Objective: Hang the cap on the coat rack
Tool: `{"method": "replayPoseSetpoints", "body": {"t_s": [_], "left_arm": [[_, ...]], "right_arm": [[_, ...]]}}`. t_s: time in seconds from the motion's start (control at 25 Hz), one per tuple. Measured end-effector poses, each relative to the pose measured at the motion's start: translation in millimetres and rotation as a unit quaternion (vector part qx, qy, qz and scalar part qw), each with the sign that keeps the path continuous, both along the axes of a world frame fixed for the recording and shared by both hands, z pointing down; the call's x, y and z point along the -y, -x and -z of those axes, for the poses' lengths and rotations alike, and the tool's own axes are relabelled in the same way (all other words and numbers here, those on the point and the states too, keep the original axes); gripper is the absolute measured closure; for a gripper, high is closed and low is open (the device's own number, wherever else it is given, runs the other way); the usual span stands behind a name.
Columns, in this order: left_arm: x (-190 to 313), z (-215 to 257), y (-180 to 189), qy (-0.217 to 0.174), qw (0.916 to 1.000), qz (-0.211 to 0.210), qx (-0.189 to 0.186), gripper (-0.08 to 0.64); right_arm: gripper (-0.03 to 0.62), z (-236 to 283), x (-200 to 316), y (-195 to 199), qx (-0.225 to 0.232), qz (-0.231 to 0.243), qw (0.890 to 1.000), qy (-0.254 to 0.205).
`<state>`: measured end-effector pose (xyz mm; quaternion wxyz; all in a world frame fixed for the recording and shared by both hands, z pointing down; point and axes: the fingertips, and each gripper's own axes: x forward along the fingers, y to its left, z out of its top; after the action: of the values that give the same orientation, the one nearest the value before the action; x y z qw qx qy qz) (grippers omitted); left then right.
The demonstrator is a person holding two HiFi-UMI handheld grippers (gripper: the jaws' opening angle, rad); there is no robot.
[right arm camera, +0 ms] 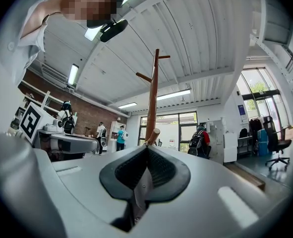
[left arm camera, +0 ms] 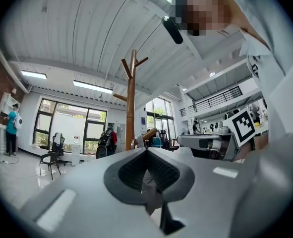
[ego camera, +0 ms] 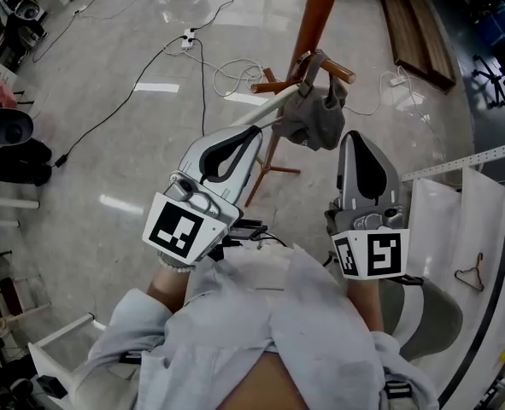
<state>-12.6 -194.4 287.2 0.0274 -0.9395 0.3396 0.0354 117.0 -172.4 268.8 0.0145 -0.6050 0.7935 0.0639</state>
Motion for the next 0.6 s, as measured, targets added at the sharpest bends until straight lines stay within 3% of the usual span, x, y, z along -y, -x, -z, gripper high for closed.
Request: {"method": "replayPoseSetpoints", "body": {"t_s": [0.6], "left_arm": [[0.5, 0.6, -1.7, 0.009, 0.9999, -0.002, 0.005, 0.557]], "right_arm": [[0.586, -1.1, -0.5, 2.8, -0.014, 0.002, 1.0, 0.007]]}}
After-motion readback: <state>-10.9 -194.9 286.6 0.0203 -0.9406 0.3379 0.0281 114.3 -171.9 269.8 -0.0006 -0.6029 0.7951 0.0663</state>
